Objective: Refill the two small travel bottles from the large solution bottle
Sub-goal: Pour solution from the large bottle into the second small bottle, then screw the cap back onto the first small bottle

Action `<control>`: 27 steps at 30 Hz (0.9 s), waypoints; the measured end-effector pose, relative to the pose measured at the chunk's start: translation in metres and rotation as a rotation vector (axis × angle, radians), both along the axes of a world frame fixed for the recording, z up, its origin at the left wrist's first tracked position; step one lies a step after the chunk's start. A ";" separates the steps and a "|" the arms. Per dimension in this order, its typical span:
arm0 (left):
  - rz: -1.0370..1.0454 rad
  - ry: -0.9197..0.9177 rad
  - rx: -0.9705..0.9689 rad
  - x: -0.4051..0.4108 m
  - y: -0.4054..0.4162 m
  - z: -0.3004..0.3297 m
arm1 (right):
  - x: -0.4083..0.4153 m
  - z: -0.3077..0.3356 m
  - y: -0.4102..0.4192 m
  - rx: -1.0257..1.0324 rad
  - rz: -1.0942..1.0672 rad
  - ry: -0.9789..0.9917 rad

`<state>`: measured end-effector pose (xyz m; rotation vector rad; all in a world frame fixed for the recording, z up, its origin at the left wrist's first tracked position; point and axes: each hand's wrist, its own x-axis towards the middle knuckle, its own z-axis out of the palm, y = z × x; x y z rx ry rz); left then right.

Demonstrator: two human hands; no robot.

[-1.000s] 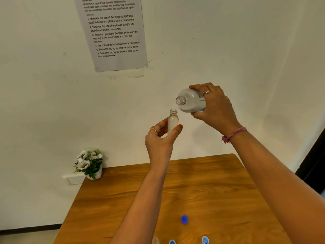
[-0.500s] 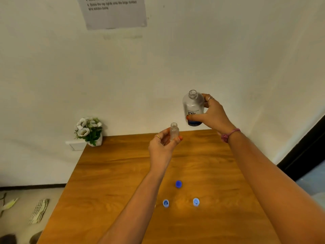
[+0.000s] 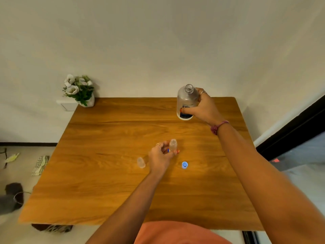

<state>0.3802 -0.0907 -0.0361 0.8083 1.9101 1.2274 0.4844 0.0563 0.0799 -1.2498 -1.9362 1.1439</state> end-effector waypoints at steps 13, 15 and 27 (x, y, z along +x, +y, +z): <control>0.065 0.053 -0.246 0.023 -0.015 -0.050 | 0.020 -0.046 -0.014 0.002 0.029 -0.069; 0.074 0.059 -0.263 0.023 -0.014 -0.053 | 0.022 -0.052 -0.015 -0.016 0.036 -0.073; 0.025 0.104 -0.275 0.024 -0.017 -0.063 | 0.010 -0.073 -0.018 -0.041 0.086 -0.130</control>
